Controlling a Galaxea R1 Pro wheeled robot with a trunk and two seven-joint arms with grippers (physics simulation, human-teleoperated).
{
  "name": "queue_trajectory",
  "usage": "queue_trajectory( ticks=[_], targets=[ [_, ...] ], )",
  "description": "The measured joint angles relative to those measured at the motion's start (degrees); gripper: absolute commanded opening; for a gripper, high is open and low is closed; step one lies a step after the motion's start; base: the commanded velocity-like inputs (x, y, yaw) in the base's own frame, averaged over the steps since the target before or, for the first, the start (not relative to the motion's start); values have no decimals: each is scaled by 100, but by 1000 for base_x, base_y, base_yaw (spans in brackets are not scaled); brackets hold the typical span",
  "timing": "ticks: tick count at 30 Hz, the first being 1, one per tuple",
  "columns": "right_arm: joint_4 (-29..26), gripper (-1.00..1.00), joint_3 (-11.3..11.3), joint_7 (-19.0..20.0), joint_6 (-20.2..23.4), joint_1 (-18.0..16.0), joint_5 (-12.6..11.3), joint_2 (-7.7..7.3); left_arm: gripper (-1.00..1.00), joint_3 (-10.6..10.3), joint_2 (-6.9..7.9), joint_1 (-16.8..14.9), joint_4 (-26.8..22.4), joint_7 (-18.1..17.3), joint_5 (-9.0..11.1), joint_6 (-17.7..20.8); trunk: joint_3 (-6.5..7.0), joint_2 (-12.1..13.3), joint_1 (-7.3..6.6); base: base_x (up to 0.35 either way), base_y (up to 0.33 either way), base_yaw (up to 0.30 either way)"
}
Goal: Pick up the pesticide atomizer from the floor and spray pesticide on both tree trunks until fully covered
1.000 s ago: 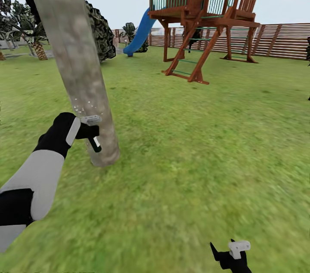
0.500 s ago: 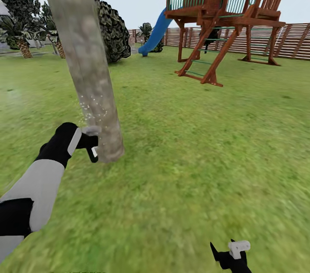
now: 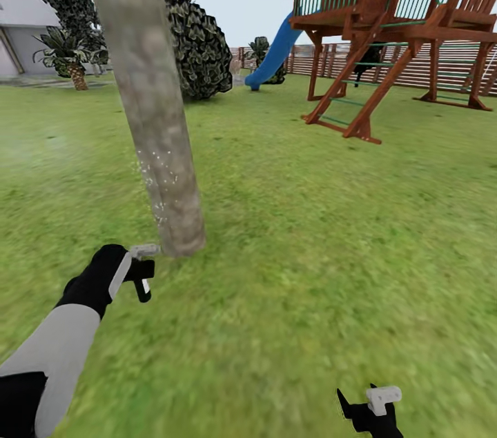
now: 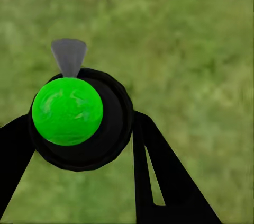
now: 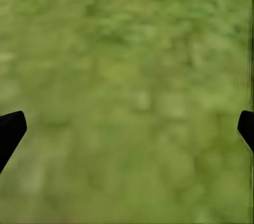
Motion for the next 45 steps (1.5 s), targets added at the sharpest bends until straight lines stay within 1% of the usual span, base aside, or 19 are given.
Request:
queue_trajectory(
  ticks=[3, 4, 5, 7, 8, 10, 12, 15, 17, 18, 20, 25, 41, 45],
  targets=[
    [0, 100, 0, 2, 0, 0, 0, 0, -100, 5, 33, 249, -16, 3, 11, -94, 1, 0, 0, 44, -264, 4],
    [0, 100, 0, 2, -1, 0, 0, 0, -100, 9, 40, 295, -18, 3, 22, -133, 1, 0, 0, -6, -120, 1],
    [0, 100, 0, 2, -1, 0, 0, 0, -100, 12, 54, 347, -20, 3, 39, -294, 1, 0, 0, -4, -77, 1],
    [0, 100, 0, 3, 0, 0, 0, 0, -100, 8, 56, 384, -8, -3, 49, -393, 1, 0, -1, -1, -30, 0],
    [0, 100, 0, 3, 0, 0, 0, 0, -100, 7, 52, 460, -5, -8, 64, -429, 1, 0, 0, -1, -10, 0],
    [0, 100, 0, 3, 0, 0, 0, 0, -100, 7, 42, 708, -16, -31, 84, -464, 0, 0, 0, 3, -4, 0],
    [0, 100, 0, 3, 0, 0, 0, 0, -100, 11, 45, 803, -20, -35, 67, -473, 1, 0, -1, 121, -130, 0],
    [0, 100, 7, 2, 0, 0, 0, 3, -100, 7, 20, 829, -20, -14, 102, -516, 1, 0, -1, 215, -189, 154],
    [0, 100, 8, 2, 0, 0, 0, 7, -100, 0, -37, 830, 37, 2, 116, -707, 1, 0, -1, 233, -191, 259],
    [0, 100, 8, 3, 0, 0, 0, 8, -100, -2, -98, 831, 56, 7, 141, -859, 1, 0, -1, 236, -190, 274],
    [0, 100, 8, 3, 0, 0, 4, 9, -100, 0, -145, 831, 65, 11, 102, -925, 1, 0, -1, 236, -190, 278],
    [0, 100, 8, 3, 0, 0, 3, 9, -100, 4, -146, 839, 66, 12, 78, -947, 1, 0, -1, 231, -195, 224],
    [0, 100, 9, 3, 0, 0, 4, 9, -100, 2, -146, 840, 67, 3, 76, -941, 1, 0, -1, 189, -224, 6],
    [0, 100, 8, 3, -8, 0, 3, 9, -100, 1, -146, 840, 66, 3, 77, -942, 1, 0, -1, 180, -229, 120]
  ],
)
